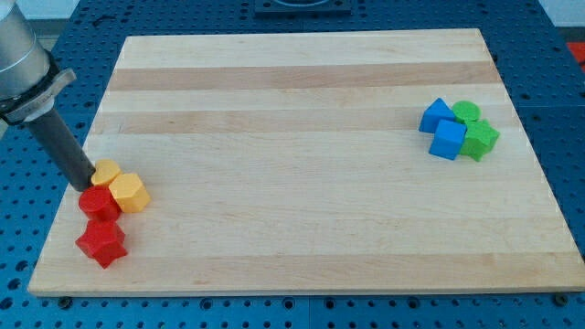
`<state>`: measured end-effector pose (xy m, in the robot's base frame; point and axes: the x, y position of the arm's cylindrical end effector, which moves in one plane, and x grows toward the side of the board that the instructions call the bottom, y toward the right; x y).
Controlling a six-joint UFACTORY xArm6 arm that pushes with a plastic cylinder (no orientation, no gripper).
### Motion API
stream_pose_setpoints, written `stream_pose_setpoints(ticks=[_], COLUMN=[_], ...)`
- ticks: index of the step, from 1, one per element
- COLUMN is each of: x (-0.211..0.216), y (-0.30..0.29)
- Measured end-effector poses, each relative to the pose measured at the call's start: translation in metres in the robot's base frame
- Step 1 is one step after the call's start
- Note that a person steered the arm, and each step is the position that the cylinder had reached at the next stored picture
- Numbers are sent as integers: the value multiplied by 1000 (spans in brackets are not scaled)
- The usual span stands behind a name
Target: Move the yellow heart towards the center left
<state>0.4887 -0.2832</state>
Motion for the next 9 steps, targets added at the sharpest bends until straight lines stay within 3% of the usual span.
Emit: stream_pose_setpoints(ticks=[2,4,6,8,9], x=[6,38,28,-31,-13], y=[-21,-14,61,53,52])
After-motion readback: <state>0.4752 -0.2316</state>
